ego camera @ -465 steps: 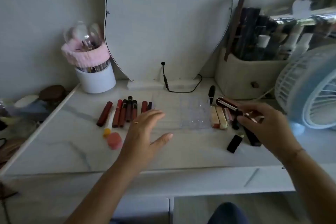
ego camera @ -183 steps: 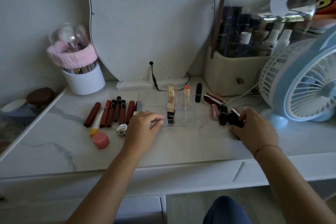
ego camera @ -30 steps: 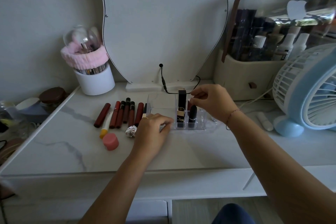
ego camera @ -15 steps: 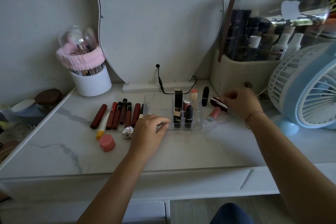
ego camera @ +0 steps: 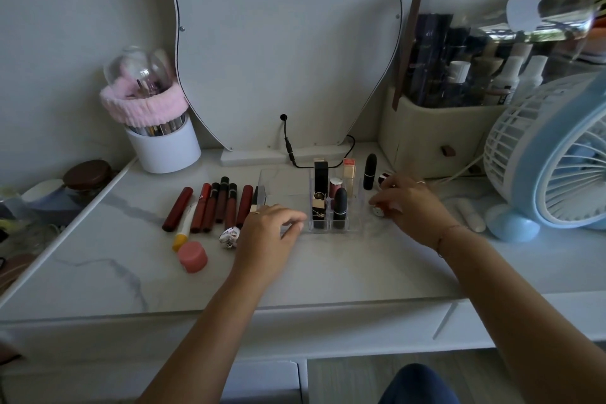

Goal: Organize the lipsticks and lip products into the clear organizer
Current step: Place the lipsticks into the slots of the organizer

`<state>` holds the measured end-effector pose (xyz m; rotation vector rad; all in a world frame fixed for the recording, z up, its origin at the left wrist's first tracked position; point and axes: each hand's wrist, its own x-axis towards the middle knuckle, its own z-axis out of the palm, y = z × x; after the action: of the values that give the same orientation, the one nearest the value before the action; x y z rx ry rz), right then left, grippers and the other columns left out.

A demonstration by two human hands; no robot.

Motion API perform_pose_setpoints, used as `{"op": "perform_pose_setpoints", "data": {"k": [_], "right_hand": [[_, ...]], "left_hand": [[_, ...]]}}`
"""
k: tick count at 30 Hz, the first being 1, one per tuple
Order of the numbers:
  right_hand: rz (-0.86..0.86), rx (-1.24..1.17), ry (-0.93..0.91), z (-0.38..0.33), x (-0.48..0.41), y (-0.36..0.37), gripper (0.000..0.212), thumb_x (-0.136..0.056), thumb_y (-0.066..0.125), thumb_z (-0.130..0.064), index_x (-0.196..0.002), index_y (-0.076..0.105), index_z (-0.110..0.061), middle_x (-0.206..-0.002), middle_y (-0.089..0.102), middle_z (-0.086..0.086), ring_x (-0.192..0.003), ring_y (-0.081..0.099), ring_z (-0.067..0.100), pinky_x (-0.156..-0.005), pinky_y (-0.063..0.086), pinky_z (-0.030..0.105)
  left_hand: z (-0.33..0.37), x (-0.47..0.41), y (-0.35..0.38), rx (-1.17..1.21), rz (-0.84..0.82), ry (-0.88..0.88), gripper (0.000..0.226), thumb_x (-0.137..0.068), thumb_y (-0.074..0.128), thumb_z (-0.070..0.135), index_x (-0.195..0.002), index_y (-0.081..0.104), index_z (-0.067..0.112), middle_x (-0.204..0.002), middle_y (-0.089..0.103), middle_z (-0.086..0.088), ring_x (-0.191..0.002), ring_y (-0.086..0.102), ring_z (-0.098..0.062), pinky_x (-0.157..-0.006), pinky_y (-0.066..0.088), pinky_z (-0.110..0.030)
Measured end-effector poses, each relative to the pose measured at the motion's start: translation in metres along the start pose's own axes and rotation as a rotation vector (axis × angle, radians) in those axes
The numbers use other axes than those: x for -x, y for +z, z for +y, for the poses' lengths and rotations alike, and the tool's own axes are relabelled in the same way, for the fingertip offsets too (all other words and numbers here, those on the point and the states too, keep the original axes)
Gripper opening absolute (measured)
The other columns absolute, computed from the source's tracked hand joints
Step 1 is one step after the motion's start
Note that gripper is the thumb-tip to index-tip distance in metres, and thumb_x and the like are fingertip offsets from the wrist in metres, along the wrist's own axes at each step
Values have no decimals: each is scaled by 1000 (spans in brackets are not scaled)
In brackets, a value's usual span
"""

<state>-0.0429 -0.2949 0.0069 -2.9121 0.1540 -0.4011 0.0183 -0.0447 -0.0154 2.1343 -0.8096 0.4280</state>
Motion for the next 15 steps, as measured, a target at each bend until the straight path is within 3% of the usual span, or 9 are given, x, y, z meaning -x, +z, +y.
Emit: {"op": "perform_pose_setpoints", "data": {"k": [5,10,15], "right_hand": [[11,-144,5,-4,-2,-1,18,-84,61,-17,-101,66,-19,-108,61,2,-104,53,23,-93,44,41],[219,-549,92,-15,-3,-9,13,-84,62,-22,-97,59,-23,-85,61,-15,-75,60,3,-67,48,9],[339,-900,115,-35,-10,-17,12,-78,68,-18,-86,60,-23,-79,69,-1,-68,68,7,-65,54,14]], "left_hand": [[1,0,-1,-8,-2,-2,13,-80,69,9,-91,73,14,-89,73,-2,-85,62,-14,-77,47,-27],[1,0,-1,-14,2,-3,13,-81,68,11,-92,73,15,-90,73,0,-86,61,-12,-77,46,-25],[0,0,0,-15,-14,2,14,-81,68,12,-94,73,15,-90,73,0,-86,62,-12,-77,49,-26]]}}
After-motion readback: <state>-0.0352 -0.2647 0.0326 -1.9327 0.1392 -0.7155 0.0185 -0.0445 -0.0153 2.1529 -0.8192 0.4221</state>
